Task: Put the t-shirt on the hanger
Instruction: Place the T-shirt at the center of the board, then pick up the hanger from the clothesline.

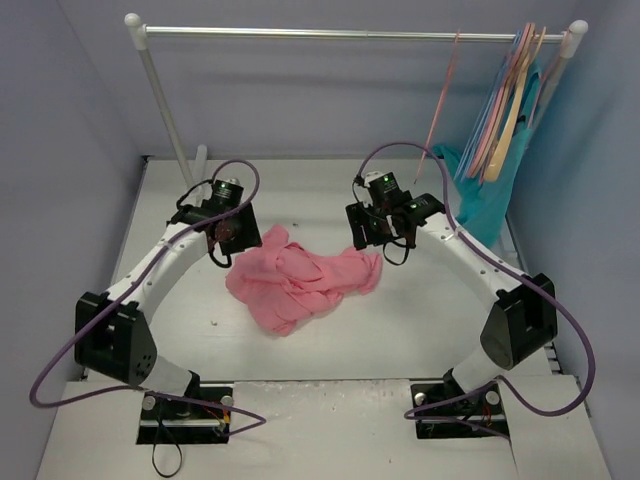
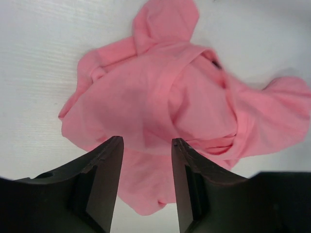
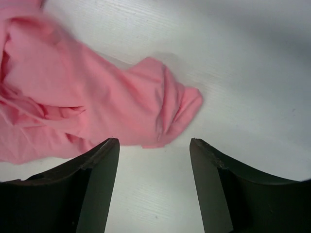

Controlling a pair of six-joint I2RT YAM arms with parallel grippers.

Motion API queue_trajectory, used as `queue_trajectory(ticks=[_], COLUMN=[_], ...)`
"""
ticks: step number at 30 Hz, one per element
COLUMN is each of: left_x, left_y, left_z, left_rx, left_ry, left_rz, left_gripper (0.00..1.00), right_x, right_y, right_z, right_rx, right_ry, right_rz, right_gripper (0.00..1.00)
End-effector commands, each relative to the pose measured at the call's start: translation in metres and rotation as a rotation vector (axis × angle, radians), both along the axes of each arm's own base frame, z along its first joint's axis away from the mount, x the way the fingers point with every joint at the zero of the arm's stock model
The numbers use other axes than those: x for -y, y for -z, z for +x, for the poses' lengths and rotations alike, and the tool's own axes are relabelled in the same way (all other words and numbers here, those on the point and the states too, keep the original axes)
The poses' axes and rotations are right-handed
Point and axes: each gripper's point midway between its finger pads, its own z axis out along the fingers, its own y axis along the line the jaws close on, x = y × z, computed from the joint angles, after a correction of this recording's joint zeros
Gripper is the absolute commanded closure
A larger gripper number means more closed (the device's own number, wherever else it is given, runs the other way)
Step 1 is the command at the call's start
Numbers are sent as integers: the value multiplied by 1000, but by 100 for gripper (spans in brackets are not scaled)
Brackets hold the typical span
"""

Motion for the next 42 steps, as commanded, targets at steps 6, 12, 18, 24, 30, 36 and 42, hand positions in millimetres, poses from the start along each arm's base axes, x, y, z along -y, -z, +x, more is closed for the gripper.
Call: queue_trajectory(ticks=[6, 12, 18, 24, 30, 36, 42], left_x=[4, -6, -19, -28, -51, -79, -90], left_y=[-1, 10, -12, -22, -36, -47, -46], left_z=[-18, -44, -52, -58, -82, -117, -138], left_rx=[20, -8, 70, 75, 82, 96, 79], left_ry=[110, 161, 184, 185, 144, 102, 64], left_rz=[-6, 32, 79, 121, 189, 255, 257], left_gripper=[53, 53, 53, 53, 53, 40, 29], right_x=[-53, -62, -48, -18, 30, 58, 61], right_y=[-22, -33, -96, -166, -258, -287, -289], right_z=[-30, -19, 5, 17, 30, 44, 42], right_rx=[95, 147, 315, 477, 683, 725, 749], right_ry=[-183, -101, 84, 268, 486, 599, 587], right_rz=[122, 134, 137, 146, 142, 106, 124], right_gripper=[45, 62, 52, 43, 40, 40, 37])
